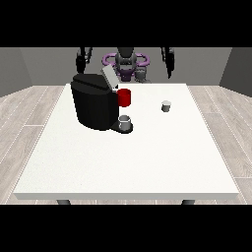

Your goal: Insert the coffee pod into the coffee machine and close the lid

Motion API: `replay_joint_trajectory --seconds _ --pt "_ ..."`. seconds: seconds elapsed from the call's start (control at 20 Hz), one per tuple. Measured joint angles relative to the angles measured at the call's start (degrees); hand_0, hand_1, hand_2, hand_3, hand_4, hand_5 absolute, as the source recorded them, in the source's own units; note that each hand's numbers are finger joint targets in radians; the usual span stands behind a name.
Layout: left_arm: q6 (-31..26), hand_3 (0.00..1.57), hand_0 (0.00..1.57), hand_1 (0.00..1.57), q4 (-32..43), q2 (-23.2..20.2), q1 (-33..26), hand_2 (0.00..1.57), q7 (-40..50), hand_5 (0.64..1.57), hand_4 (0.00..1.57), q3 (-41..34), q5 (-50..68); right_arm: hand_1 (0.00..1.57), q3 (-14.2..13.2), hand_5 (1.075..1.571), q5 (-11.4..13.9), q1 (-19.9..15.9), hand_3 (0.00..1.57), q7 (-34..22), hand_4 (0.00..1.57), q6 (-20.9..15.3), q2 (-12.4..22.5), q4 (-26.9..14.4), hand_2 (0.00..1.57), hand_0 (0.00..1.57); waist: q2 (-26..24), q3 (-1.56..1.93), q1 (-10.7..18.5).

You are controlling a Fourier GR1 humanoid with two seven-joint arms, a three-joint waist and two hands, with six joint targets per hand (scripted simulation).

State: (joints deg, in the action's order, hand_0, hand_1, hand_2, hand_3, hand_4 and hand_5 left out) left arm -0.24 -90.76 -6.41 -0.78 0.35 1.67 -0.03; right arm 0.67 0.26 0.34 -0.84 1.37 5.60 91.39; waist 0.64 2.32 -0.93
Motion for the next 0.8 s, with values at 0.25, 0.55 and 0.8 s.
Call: replay_joint_trajectory --seconds 0.25,0.55,0.8 --pt "-2.7 0.0 0.0 0.0 -0.71 -0.85 -0.4 0.0 -2.89 1.571 0.27 -1.09 2.08 0.0 -0.98 1.571 -0.53 0.52 0.0 -1.04 0.13 -0.49 -0.41 -1.33 0.0 0.0 -1.22 -1.67 1.21" --pt "-6.75 0.0 0.0 0.0 0.47 -2.51 -2.66 0.0 -10.11 1.571 0.31 -3.5 4.24 0.0 -4.88 1.571 -1.28 1.58 0.0 4.09 0.14 -4.77 -2.44 -1.69 0.0 0.0 -2.16 -2.18 0.86" --pt "-7.14 0.0 0.0 0.0 2.23 -6.25 1.26 0.0 -9.74 1.571 0.0 -5.23 1.06 0.0 -5.77 1.571 -1.69 0.28 0.0 6.36 0.16 -5.64 -3.03 -2.45 0.0 0.0 -0.82 -2.27 -0.28"
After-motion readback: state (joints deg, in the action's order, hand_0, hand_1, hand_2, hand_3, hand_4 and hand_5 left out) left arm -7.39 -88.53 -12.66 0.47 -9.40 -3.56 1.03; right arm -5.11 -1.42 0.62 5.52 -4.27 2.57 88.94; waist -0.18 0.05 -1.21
